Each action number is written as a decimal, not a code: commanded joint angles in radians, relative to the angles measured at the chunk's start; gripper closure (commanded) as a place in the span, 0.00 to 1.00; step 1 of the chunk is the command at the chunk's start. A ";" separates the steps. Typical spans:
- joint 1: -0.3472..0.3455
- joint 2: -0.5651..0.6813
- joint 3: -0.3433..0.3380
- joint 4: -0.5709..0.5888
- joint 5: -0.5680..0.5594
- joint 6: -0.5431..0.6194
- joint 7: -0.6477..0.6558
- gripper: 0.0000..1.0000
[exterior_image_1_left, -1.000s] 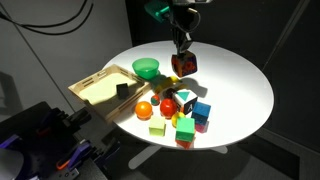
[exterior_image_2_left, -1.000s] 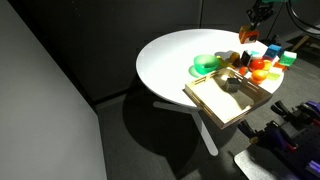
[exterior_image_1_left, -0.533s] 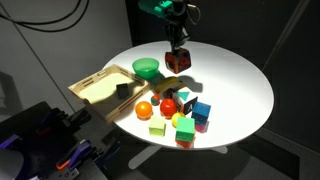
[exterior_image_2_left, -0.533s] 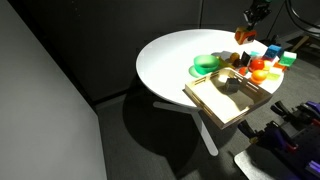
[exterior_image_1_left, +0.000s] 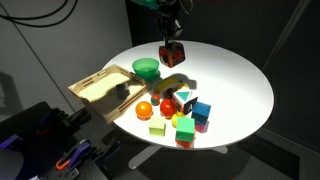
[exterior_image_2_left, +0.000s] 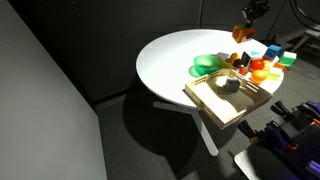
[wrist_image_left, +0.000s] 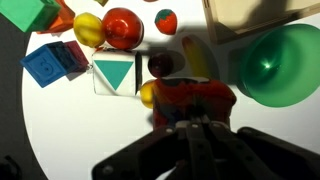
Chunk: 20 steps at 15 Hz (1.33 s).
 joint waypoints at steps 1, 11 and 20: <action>0.014 -0.069 0.011 -0.066 -0.033 0.009 -0.016 1.00; 0.047 -0.155 0.043 -0.155 -0.070 0.015 -0.023 1.00; 0.060 -0.164 0.062 -0.173 -0.056 0.002 -0.024 0.98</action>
